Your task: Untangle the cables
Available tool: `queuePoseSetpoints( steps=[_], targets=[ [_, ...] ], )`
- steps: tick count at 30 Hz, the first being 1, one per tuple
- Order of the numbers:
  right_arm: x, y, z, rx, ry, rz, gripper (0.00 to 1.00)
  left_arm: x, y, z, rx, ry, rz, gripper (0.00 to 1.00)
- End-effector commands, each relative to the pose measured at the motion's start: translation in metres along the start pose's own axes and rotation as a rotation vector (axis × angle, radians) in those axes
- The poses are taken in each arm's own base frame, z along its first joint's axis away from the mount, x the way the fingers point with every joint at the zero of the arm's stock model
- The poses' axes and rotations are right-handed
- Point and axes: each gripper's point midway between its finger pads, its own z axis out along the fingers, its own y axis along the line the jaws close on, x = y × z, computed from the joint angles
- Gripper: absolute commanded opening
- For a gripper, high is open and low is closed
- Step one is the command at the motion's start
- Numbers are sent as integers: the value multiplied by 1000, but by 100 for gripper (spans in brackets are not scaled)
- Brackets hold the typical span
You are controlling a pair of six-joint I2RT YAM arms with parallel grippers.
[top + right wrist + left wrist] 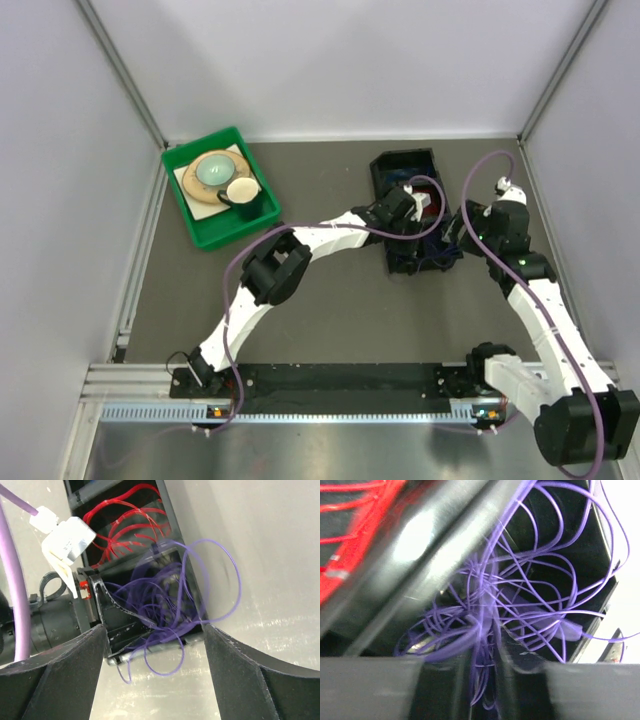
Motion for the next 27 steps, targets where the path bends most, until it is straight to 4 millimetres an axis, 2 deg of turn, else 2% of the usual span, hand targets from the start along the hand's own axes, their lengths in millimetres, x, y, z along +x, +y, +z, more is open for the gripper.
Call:
queuePoseSetpoints(
  steps=[1, 4, 11, 18, 23, 27],
  targets=[
    [1, -7, 4, 9, 9, 32, 79, 18, 15, -6, -71, 55, 16, 34],
    [-4, -13, 4, 20, -5, 44, 79, 10, 6, -18, -67, 37, 41, 39],
    [-19, -14, -5, 24, -40, 39, 79, -10, -19, -49, -49, -21, 93, 40],
    [-18, -14, -6, 23, -41, 41, 79, -34, -46, -81, -29, -98, 136, 41],
    [-18, -10, -6, 2, -37, 44, 79, -39, -47, -88, -46, -116, 155, 49],
    [-17, -9, -5, -4, -31, 45, 79, -37, -46, -89, -51, -107, 151, 51]
  ],
)
